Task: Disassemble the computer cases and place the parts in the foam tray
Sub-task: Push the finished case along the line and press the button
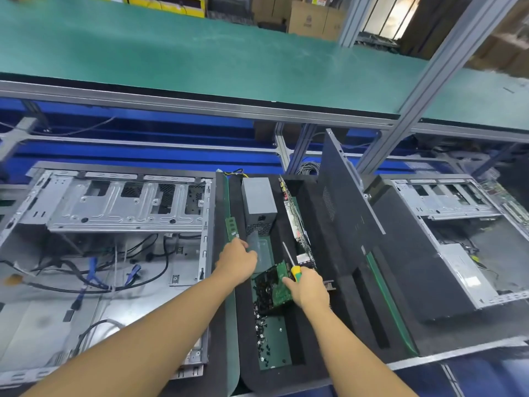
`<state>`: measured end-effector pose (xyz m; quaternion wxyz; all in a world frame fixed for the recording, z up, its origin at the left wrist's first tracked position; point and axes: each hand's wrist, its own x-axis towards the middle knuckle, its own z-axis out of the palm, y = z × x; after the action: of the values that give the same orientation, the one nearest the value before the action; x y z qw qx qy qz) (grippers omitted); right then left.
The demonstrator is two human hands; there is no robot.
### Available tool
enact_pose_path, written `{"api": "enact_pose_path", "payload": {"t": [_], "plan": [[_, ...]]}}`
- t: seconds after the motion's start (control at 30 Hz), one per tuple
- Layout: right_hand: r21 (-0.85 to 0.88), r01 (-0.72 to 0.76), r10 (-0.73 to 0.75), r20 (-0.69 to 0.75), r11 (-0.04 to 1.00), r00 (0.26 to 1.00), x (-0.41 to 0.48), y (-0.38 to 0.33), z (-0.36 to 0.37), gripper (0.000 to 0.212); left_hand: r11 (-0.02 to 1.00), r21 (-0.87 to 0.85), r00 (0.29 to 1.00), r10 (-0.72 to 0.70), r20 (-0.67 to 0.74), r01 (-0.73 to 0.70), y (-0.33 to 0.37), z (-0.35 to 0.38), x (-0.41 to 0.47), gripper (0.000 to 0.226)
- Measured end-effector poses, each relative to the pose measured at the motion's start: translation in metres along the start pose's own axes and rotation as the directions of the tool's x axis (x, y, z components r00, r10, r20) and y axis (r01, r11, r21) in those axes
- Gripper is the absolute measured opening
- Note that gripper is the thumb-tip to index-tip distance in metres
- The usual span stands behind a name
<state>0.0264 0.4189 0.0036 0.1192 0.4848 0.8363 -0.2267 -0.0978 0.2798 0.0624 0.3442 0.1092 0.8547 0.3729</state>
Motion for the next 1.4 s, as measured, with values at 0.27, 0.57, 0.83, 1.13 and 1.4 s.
{"api": "enact_pose_path", "payload": {"t": [0.27,0.57,0.83,1.13,1.4], "plan": [[-0.047,0.142,-0.148,-0.184,0.989,0.972,-0.027,0.005,0.000,0.035,1.000,0.003,1.000,-0.006,-0.010,0.006,-0.002,0.004,0.001,0.039],[0.933,-0.071,-0.314,0.189,0.353,0.930,-0.045,-0.037,-0.013,0.022,0.978,-0.203,0.994,-0.016,0.112,0.039,0.002,0.007,-0.006,0.019],[0.527,0.175,-0.338,0.230,0.831,0.913,-0.069,-0.072,0.023,0.020,0.751,0.339,0.792,0.610,-0.030,-0.566,0.004,-0.048,-0.049,0.031],[0.361,0.209,-0.259,0.095,0.909,0.961,-0.091,-0.089,0.085,0.024,0.874,0.201,0.849,0.480,-0.218,-0.443,-0.074,-0.110,-0.072,0.018],[0.316,0.309,-0.341,0.051,0.897,0.939,-0.099,-0.085,0.089,0.029,0.973,0.207,0.970,0.147,-0.192,-0.106,-0.137,-0.125,-0.057,0.012]]}}
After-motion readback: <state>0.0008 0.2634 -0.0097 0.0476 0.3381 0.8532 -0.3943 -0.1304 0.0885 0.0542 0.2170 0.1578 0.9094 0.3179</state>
